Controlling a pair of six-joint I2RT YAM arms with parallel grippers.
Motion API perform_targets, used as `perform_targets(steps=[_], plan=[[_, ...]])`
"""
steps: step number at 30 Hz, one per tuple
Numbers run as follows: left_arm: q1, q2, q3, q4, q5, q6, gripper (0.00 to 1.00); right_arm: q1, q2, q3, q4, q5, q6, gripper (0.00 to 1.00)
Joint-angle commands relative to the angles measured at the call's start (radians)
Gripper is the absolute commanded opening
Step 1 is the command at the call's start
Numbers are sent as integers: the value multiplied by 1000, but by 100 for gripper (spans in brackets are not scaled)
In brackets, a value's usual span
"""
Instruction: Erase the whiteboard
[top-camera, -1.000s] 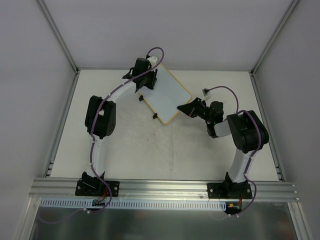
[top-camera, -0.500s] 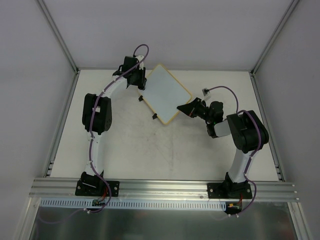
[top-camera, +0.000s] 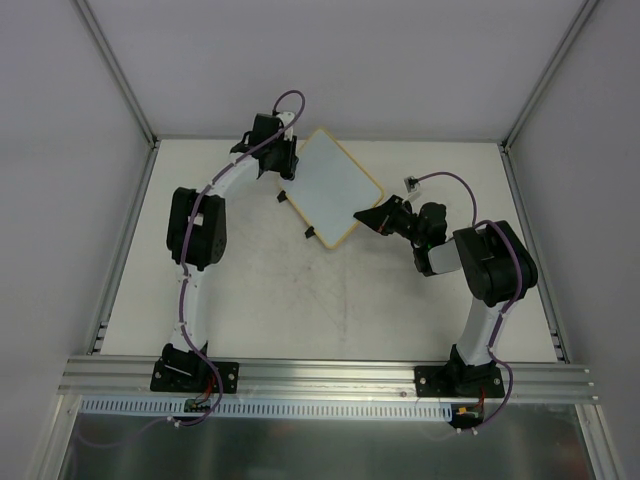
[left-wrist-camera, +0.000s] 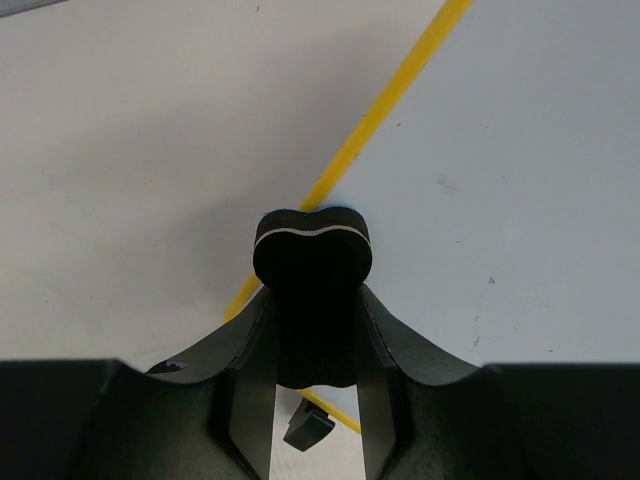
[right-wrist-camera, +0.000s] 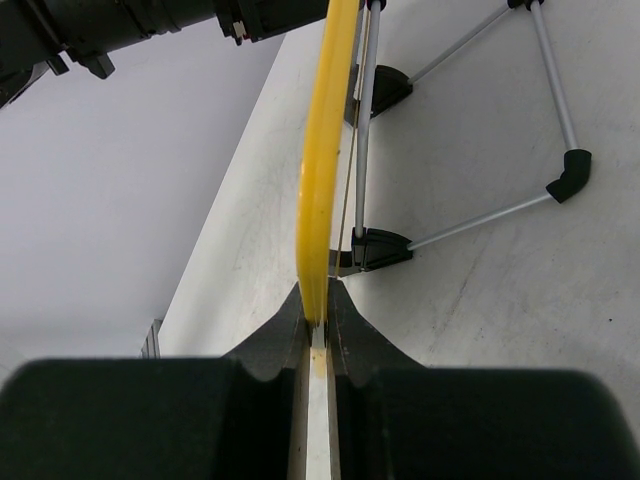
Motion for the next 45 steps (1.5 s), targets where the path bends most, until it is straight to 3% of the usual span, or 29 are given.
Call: perform_targets(steps=[1, 19, 27, 45], plan=[[-100, -47, -66, 22, 62, 15, 0, 24, -48, 30, 195, -84, 26, 0], [-281, -254, -546, 340, 121, -64, 0, 24, -48, 33, 195, -87, 29, 0], [-422, -302, -715, 464, 112, -91, 0, 24, -51, 33, 197, -89, 30, 0], [-559, -506, -951, 469, 62, -176, 0, 25, -42, 41, 197, -87, 36, 0]])
